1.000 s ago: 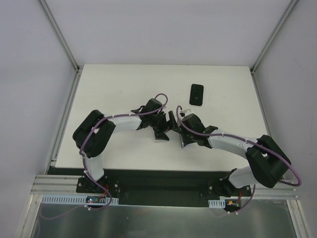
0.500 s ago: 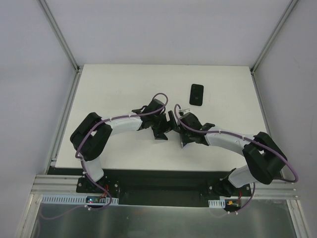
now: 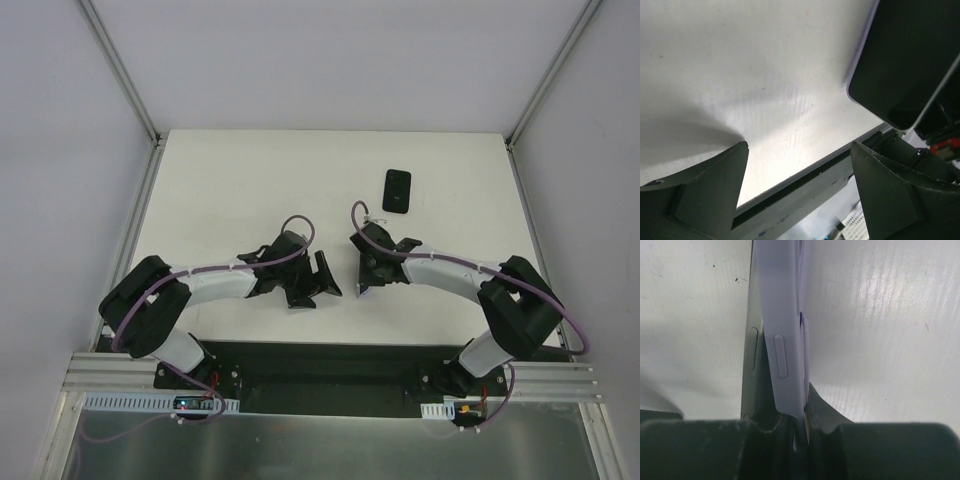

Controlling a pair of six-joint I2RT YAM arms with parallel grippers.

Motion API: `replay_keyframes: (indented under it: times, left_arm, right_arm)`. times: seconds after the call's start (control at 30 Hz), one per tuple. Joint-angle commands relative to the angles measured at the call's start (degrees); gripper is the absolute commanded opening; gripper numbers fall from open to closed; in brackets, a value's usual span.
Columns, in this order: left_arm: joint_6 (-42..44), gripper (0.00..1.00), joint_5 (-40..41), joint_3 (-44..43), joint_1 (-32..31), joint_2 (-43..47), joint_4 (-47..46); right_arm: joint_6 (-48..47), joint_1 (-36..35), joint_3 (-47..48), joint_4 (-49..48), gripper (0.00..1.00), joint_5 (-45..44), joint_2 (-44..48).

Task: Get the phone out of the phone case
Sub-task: Remove the phone case from the phone.

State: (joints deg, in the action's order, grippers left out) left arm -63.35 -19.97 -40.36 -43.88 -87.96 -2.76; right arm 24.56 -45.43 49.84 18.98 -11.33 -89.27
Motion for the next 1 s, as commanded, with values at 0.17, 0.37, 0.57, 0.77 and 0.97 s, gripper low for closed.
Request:
replay_keyframes:
  times: [0.17, 0.37, 0.57, 0.77, 0.97]
  left_arm:
    - [13.6, 0.82, 0.9, -1.6, -5.5, 4.7, -12.2]
    - [17.6, 0.79, 11.0, -5.4, -9.8, 4.5, -11.4]
    - [21.9, 0.75, 17.8, -6.7, -11.0, 5.7, -9.5]
    - [28.9, 0.72, 22.9, -8.9, -11.3, 7.1, -4.8]
    - [33.0, 0.69, 24.6, -9.2, -11.4, 8.3, -3.1]
  right_arm:
    - [5.2, 0.3, 4.7, 13.9, 0.01, 10.3, -4.0]
    - [6.4, 1.7, 5.9, 15.5, 0.01, 15.7, -3.5]
    - [6.4, 3.2, 7.0, 16.7, 0.02, 23.8, -2.8]
    - [4.5, 4.1, 11.4, 22.2, 0.01, 29.4, -2.7]
    - [3.5, 5.0, 12.6, 24.9, 0.02, 30.0, -0.7]
